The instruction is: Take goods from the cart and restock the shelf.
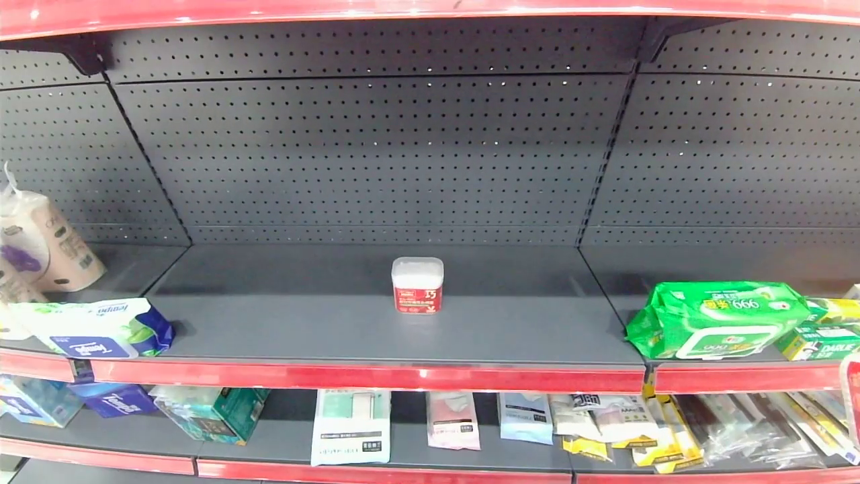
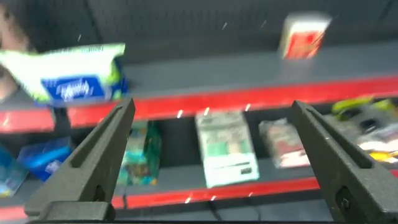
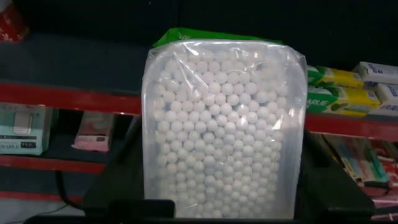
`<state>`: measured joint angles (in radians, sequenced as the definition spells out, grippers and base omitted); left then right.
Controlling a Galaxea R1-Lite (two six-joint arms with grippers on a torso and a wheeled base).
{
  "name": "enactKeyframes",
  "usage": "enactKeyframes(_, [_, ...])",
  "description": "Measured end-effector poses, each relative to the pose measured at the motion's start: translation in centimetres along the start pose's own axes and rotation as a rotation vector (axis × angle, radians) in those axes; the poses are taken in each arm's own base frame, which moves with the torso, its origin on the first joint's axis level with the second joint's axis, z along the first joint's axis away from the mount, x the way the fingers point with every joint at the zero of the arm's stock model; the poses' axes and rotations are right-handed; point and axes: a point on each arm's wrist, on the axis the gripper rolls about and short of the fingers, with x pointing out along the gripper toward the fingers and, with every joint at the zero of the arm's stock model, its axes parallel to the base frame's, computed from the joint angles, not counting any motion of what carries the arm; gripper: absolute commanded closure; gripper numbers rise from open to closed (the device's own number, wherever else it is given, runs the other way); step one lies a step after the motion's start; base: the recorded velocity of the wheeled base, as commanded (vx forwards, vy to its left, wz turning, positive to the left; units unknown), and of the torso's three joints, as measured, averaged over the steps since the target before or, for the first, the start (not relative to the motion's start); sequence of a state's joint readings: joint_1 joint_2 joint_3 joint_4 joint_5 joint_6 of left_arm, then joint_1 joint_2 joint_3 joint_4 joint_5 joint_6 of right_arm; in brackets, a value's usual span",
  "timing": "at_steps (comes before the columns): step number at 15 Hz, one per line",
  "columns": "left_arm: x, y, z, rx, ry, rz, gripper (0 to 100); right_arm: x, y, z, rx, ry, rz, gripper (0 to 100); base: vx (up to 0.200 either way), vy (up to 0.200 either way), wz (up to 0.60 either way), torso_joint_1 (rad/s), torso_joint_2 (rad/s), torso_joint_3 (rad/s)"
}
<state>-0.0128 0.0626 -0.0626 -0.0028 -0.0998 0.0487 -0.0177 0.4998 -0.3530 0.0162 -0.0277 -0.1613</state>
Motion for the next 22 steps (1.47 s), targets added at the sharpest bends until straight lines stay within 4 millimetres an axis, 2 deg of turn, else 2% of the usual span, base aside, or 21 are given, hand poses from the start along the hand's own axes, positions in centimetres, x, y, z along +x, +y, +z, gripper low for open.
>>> enactKeyframes(2, [0.9, 0.2, 3.6, -0.024, -0.006, -0.013, 0, -1.4, 0.2, -1.4, 0.0, -0.063, 0.004, 100, 0.0, 0.0, 0.0, 0.0, 0.0, 0.0])
enactKeyframes(3, [2.1, 0.5, 5.4, -0.026, 0.013, -0.009, 0, -1.9, 0.2, -1.8, 0.0, -0.089, 0.005, 100, 0.0, 0.0, 0.0, 0.0, 0.0, 0.0])
enactKeyframes(6, [9.1, 1.4, 9.5, 0.003, 0.098, 0.015, 0, -2.9, 0.3, -2.6, 0.008, -0.148, 0.002, 100, 0.0, 0.0, 0.0, 0.0, 0.0, 0.0])
enactKeyframes(8, [15.0, 1.9, 10.4, 0.055, 0.164, -0.06, 0, -3.2, 0.4, -3.1, 0.013, -0.169, 0.031, 100, 0.0, 0.0, 0.0, 0.0, 0.0, 0.0])
enactKeyframes(11, [23.5, 2.3, 10.5, 0.182, 0.192, -0.34, 0, -3.6, 0.5, -4.0, 0.013, -0.187, 0.026, 100, 0.0, 0.0, 0.0, 0.0, 0.0, 0.0])
enactKeyframes(15, [30.8, 2.3, 10.2, 0.19, 0.199, -0.699, 0, -4.1, 0.7, -5.6, 0.014, -0.146, 0.0, 100, 0.0, 0.0, 0.0, 0.0, 0.0, 0.0])
enactKeyframes(17, [33.2, 2.3, 8.4, 0.193, 0.194, -0.847, 0, -4.4, 0.7, -5.4, 0.017, -0.164, -0.02, 100, 0.0, 0.0, 0.0, 0.0, 0.0, 0.0])
enactKeyframes(22, [37.3, 2.4, 2.4, 0.191, 0.177, -1.002, 0, -4.9, 0.5, -5.1, 0.024, -0.196, -0.074, 100, 0.0, 0.0, 0.0, 0.0, 0.0, 0.0])
